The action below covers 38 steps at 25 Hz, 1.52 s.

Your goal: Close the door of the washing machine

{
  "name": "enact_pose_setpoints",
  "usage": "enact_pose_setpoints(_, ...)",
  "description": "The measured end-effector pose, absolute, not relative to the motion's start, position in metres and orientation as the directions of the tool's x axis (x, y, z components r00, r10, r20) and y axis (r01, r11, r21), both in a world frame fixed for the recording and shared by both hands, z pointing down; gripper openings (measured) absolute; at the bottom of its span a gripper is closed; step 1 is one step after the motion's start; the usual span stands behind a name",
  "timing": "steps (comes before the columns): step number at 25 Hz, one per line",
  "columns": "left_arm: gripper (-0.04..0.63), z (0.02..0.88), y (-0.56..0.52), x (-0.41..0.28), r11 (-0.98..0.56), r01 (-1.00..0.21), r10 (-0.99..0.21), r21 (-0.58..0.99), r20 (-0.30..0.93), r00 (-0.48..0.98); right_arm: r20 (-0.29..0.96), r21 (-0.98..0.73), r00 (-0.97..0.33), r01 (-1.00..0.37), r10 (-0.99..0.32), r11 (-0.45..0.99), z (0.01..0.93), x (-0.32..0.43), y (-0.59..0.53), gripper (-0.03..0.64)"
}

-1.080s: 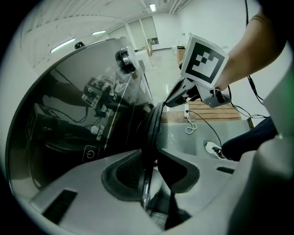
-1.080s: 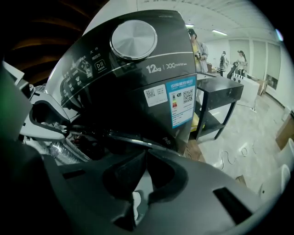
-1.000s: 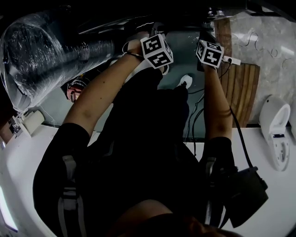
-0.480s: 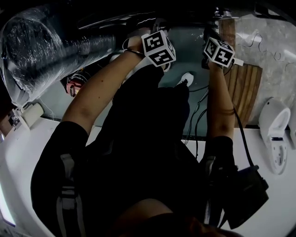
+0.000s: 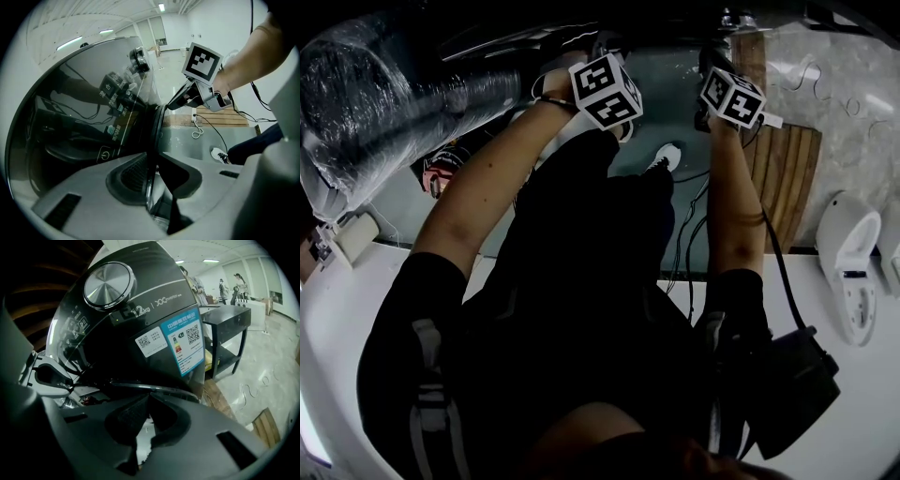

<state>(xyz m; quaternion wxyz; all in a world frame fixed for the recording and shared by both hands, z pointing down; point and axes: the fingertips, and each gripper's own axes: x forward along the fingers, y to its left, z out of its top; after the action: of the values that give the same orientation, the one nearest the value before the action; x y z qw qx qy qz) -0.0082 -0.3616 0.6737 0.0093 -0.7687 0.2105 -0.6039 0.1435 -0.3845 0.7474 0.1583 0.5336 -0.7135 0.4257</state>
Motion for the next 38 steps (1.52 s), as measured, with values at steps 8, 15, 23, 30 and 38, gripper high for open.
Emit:
enact_pose_setpoints(8, 0.08, 0.674, -0.359, -0.008, -0.906, -0.329, -0.34, -0.266, 0.92, 0.195, 0.706, -0.365, -0.329, -0.928, -0.627, 0.077, 0.747, 0.145, -0.382, 0.006)
enact_pose_setpoints(15, 0.078, 0.637, -0.36, -0.011, -0.845, -0.468, -0.409, -0.258, 0.876, 0.255, 0.737, -0.348, -0.274, -0.938, -0.618, 0.001, 0.715, 0.169, -0.371, 0.006)
enact_pose_setpoints(23, 0.074, 0.591, -0.321, -0.003, -0.759, -0.632, -0.438, -0.154, 0.839, 0.322, 0.697, -0.372, -0.321, -0.926, -0.642, 0.059, 0.633, 0.179, -0.331, 0.005)
enact_pose_setpoints(30, 0.051, 0.526, -0.292, 0.002, -0.652, -0.746, -0.574, -0.14, 0.733, 0.365, 0.625, -0.352, -0.392, -0.913, -0.675, 0.204, 0.554, 0.186, -0.293, 0.005)
enact_pose_setpoints(38, 0.005, 0.443, -0.261, -0.015, -0.532, -0.844, -0.716, -0.066, 0.568, 0.406, 0.521, -0.31, -0.452, -0.891, -0.724, 0.333, 0.467, 0.184, -0.271, 0.005)
